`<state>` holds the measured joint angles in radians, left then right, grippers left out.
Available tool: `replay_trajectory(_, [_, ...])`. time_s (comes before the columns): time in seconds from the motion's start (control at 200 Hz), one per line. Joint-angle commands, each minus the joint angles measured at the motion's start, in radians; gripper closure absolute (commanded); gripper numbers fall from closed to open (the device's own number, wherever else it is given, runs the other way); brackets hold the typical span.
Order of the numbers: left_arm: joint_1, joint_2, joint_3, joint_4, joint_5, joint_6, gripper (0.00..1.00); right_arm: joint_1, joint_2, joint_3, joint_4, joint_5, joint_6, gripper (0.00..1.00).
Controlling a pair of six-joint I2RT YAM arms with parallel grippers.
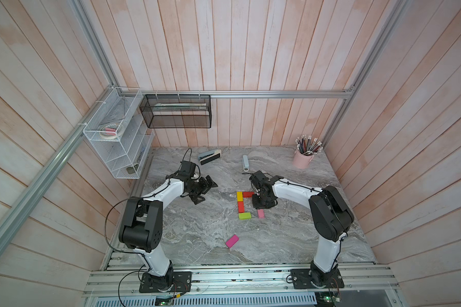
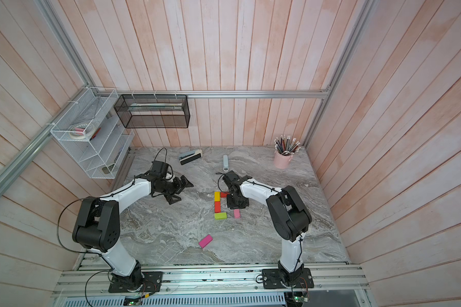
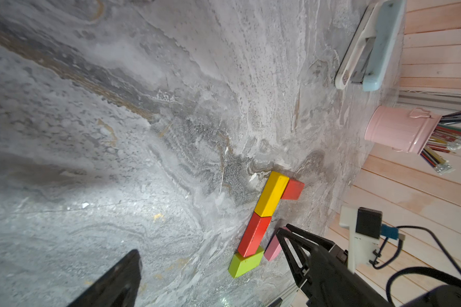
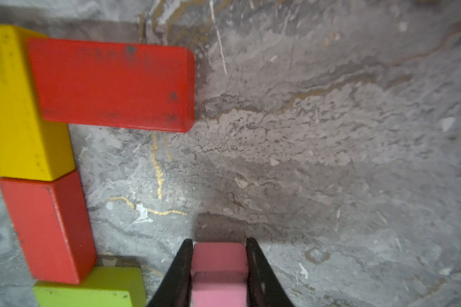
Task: Assemble the number 6 with building blocks
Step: Assemble the building block at the center of the board.
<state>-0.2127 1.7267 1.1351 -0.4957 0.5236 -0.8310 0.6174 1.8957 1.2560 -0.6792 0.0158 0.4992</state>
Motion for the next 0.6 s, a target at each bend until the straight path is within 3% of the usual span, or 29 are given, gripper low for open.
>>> replay_trajectory(0.0, [-0.005, 0.005, 0.016, 0.011, 0.007, 0.024, 0.00, 0.000, 0.038, 0.029, 0.009, -0.033, -0.006, 0.73])
replay_trajectory(0.595, [-0.005, 0.004, -0.008, 0.022, 0.006, 0.029, 0.00, -0.001, 0.083, 0.093, -0.004, -0.082, -0.001, 0.74])
